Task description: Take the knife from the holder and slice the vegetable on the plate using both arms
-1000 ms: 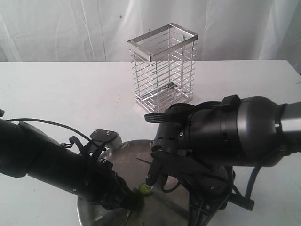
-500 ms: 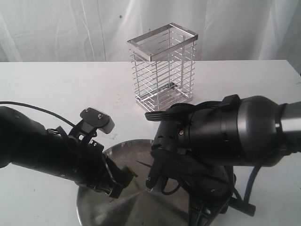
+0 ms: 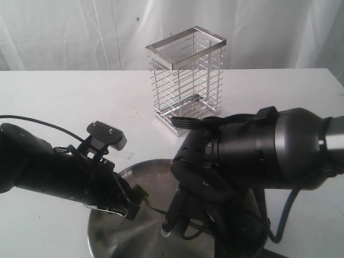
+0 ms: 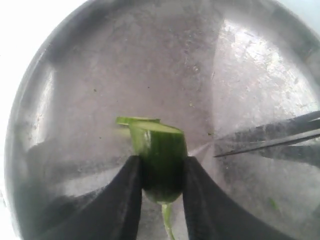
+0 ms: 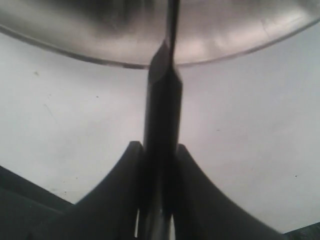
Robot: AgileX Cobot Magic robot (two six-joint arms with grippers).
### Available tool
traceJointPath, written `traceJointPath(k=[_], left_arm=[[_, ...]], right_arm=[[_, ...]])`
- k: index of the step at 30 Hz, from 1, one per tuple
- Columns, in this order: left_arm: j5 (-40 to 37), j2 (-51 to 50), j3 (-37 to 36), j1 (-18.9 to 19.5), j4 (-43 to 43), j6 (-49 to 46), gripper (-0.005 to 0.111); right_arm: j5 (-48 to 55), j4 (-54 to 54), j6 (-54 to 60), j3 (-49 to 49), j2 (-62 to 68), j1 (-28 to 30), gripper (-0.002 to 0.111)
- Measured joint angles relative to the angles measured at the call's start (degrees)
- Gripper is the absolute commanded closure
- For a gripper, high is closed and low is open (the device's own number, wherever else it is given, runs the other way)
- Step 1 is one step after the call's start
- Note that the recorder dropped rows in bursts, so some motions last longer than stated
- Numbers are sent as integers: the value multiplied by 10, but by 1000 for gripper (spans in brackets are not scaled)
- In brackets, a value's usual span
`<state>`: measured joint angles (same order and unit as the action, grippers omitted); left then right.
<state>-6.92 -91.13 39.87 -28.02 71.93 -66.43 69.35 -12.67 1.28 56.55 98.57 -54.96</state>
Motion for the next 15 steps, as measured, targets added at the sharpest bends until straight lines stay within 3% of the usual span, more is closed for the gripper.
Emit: traceJointPath(k=[4, 8, 15], left_arm=[[-21, 0, 0, 0, 4, 9, 107], [-91, 0, 21, 0, 5, 10, 107], [-122, 0, 26, 0, -5, 17, 107]], right_arm=[[1, 20, 18, 0, 0, 0, 108], [-5, 23, 26, 0, 21, 0, 108], [-22, -2, 23, 0, 33, 0, 108]])
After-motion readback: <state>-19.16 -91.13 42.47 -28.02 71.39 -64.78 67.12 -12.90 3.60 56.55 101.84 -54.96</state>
